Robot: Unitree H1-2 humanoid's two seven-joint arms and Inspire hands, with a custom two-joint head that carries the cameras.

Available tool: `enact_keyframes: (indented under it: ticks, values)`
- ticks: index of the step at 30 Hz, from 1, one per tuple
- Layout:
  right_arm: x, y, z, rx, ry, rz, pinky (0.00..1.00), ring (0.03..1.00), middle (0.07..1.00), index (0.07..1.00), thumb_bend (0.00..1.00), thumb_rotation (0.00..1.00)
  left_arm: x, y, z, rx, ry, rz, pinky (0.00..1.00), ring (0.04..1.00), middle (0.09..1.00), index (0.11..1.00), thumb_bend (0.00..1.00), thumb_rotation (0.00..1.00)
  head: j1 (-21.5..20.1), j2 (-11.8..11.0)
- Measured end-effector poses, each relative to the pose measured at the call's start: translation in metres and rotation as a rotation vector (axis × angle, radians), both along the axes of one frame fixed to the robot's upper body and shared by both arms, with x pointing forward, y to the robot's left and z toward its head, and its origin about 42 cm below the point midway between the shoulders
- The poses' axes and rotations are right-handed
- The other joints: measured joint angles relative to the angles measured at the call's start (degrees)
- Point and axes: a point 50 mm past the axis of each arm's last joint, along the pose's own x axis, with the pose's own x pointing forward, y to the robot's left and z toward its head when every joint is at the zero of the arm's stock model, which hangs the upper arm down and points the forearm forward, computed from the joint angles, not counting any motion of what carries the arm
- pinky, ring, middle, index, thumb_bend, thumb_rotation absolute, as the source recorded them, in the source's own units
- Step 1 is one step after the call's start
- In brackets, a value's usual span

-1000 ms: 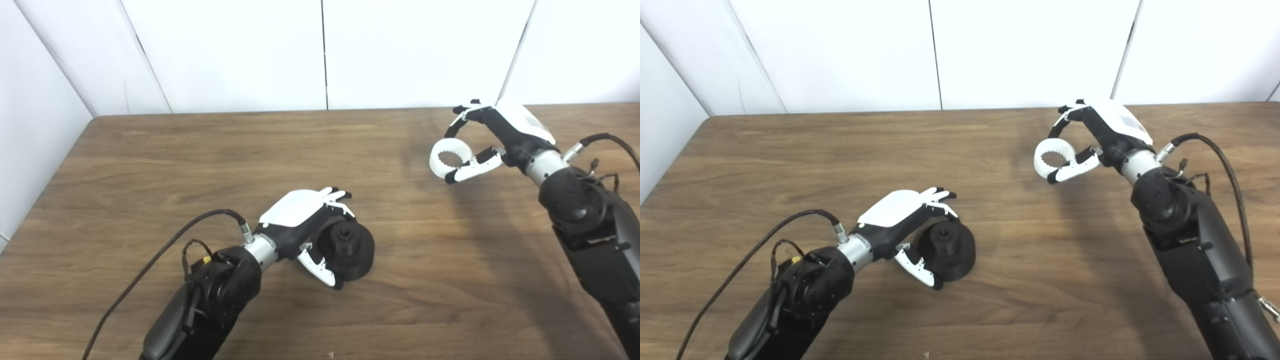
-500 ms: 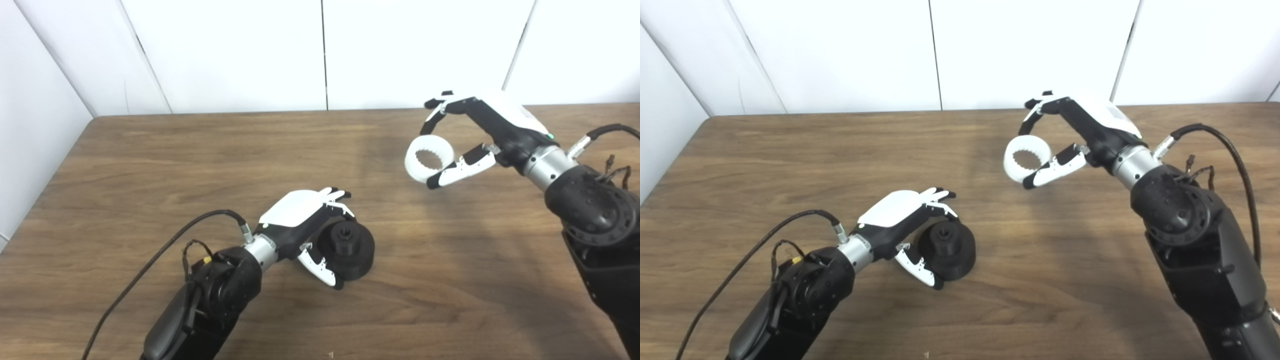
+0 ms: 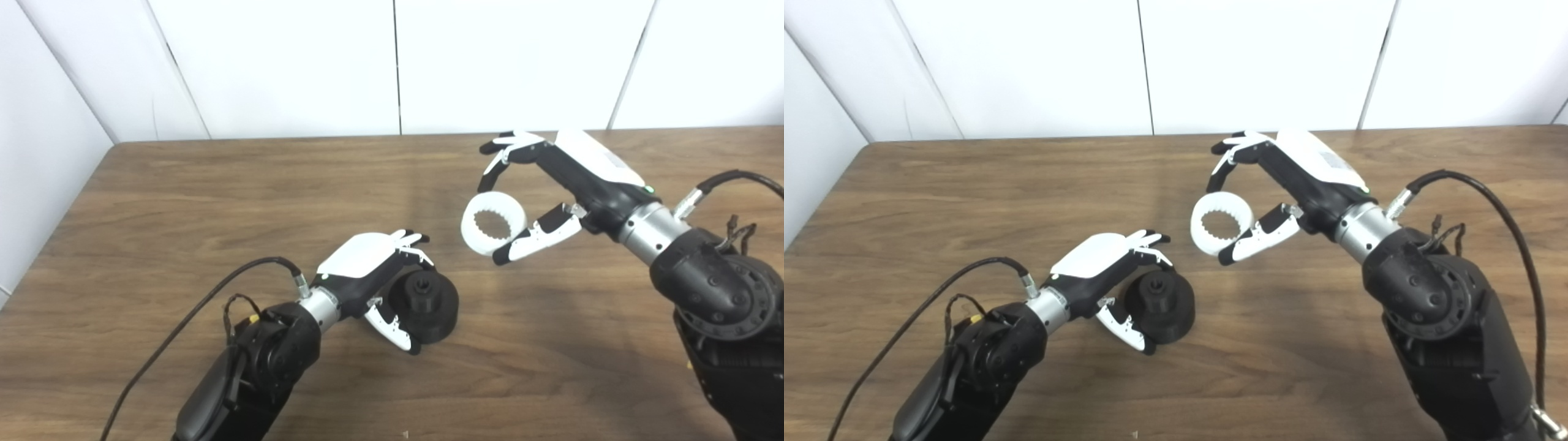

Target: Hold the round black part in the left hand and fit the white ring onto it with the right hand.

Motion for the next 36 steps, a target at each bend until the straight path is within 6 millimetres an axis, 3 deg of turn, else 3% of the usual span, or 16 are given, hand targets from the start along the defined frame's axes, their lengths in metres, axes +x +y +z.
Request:
enact_keyframes:
  ticks: [19,36]
  values:
    - [-0.007,0.026,-0.024,0.014,0.08,0.066,0.83,0.938,0.85,0.489,0.52,0.15,0.0,-0.001,0.0,0.0,0.0,-0.001,0.92,1.0,0.969,0.666,0.94,0.15,0.4,0.4]
    - [-0.002,0.034,-0.04,0.005,0.12,0.07,0.81,0.942,0.851,0.489,0.52,0.15,-0.002,-0.003,0.004,0.013,0.002,0.006,0.93,1.0,0.972,0.669,0.93,0.16,1.3,0.8]
